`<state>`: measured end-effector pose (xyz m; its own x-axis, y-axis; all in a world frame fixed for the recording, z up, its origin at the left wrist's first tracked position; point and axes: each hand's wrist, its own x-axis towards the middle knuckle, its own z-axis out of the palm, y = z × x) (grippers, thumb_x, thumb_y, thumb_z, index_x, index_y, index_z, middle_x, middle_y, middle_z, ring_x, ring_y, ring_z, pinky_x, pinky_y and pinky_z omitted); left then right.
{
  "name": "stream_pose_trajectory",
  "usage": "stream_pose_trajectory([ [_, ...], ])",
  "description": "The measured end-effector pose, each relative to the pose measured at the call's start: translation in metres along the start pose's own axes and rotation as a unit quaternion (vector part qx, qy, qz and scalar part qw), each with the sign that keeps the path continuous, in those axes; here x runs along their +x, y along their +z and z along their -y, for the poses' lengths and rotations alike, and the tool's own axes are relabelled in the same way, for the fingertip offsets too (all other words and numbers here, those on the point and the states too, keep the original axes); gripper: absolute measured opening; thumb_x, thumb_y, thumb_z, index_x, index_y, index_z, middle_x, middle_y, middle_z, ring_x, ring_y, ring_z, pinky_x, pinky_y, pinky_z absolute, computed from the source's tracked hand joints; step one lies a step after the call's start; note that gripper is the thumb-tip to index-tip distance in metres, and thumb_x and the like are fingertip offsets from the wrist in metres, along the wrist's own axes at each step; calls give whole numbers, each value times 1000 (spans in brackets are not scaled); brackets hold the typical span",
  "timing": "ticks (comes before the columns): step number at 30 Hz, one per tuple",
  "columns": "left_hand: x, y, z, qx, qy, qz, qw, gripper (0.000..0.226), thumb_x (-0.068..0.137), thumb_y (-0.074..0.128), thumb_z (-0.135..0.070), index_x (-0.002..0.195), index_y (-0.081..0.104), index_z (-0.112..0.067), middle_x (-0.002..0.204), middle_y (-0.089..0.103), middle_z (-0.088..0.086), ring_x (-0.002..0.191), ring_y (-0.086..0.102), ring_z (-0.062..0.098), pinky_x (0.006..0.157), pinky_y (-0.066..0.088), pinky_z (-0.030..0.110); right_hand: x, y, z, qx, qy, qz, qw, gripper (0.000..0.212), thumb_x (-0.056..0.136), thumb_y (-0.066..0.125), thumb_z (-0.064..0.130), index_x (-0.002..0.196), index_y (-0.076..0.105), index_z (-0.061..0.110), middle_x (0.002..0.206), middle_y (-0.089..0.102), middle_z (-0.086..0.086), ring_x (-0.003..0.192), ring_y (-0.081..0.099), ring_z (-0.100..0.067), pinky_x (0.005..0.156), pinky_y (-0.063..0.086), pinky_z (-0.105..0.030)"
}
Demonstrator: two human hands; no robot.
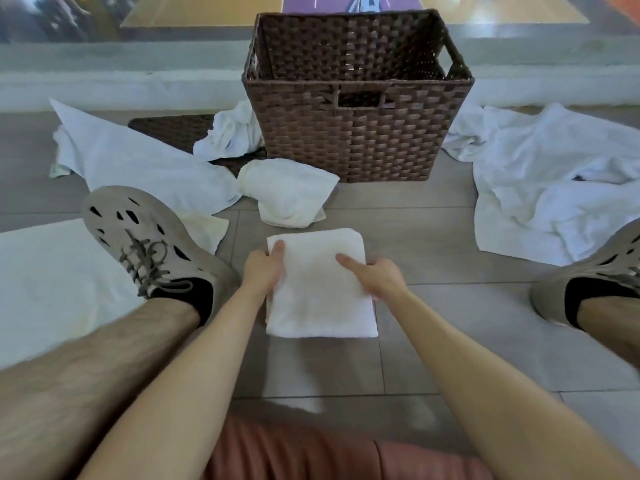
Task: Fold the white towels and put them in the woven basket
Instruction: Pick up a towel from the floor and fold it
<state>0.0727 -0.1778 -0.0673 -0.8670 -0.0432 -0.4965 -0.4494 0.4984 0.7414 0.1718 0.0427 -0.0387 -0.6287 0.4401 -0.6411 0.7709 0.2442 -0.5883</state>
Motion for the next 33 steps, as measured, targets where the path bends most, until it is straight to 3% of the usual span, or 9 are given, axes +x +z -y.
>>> stream_pose_trajectory([
  [3, 3, 4, 3, 79, -12, 2, 997, 65, 113, 36, -45, 130, 68, 9, 138, 66, 26, 134, 56, 43, 116, 44, 46, 11, -1, 7, 86, 37, 36, 995, 83, 72, 88, 65, 121, 64, 3, 114, 72, -7, 101, 72, -28, 87, 61, -40],
  [7, 3, 7, -4, 43, -47, 2, 998, 46, 109, 41, -28, 129, 63, 7, 119, 61, 15, 116, 60, 37, 96, 46, 37, 17, -3, 5, 159, 52, 90, 982, 66, 69, 89, 38, 123, 69, 6, 112, 78, -8, 101, 76, -29, 96, 62, -45],
  [10, 3, 3, -2, -106, -79, 26, 991, 38, 95, 65, -34, 122, 59, -8, 117, 67, 9, 107, 64, 32, 93, 50, 39, 12, -8, 8, 222, 24, 138, 965, 57, 71, 84, 26, 125, 72, 9, 110, 81, -10, 105, 77, -34, 99, 61, -54],
  [12, -6, -5, -2, -232, -107, 114, 960, 72, 77, 81, -43, 138, 60, -10, 126, 73, 14, 115, 70, 37, 106, 53, 48, 4, -17, 15, 259, -14, 160, 953, 49, 79, 79, 16, 128, 72, 11, 115, 81, -12, 108, 77, -36, 99, 60, -55],
  [17, -43, -19, -31, -375, 1, 310, 873, 55, 98, 54, -16, 152, 57, -4, 149, 62, 21, 136, 61, 38, 119, 43, 54, -22, -61, 40, 278, -112, 212, 930, 53, 86, 67, -4, 134, 68, 19, 124, 78, -11, 115, 74, -36, 101, 59, -56],
  [21, -64, -26, -90, -316, 48, 216, 923, 54, 91, 64, -30, 141, 67, -10, 137, 73, 16, 129, 68, 35, 112, 50, 51, -52, -107, 59, 283, -168, 202, 922, 58, 87, 73, -2, 139, 65, 19, 130, 76, -9, 121, 72, -33, 105, 56, -55],
  [25, -65, -32, -159, -270, 93, 114, 951, 54, 79, 70, -53, 120, 76, -17, 123, 78, 10, 123, 69, 39, 111, 50, 57, -101, -143, 93, 315, -233, 149, 908, 53, 88, 86, 32, 135, 70, 16, 126, 78, -6, 118, 75, -25, 104, 56, -45],
  [30, -138, -58, -236, -121, 274, -47, 953, 37, 108, 39, -36, 116, 65, -12, 113, 58, 0, 109, 54, 29, 94, 41, 43, -142, -172, 155, 375, -263, 21, 889, 57, 75, 94, 38, 123, 76, 11, 111, 82, -9, 99, 80, -31, 94, 63, -52],
  [33, -121, -66, -263, -107, 285, -99, 947, 39, 107, 35, -34, 104, 62, -6, 104, 63, 9, 106, 59, 38, 83, 38, 40, -143, -183, 176, 333, -275, 54, 900, 54, 79, 93, 41, 123, 76, 16, 113, 82, -6, 104, 80, -28, 98, 61, -48],
])
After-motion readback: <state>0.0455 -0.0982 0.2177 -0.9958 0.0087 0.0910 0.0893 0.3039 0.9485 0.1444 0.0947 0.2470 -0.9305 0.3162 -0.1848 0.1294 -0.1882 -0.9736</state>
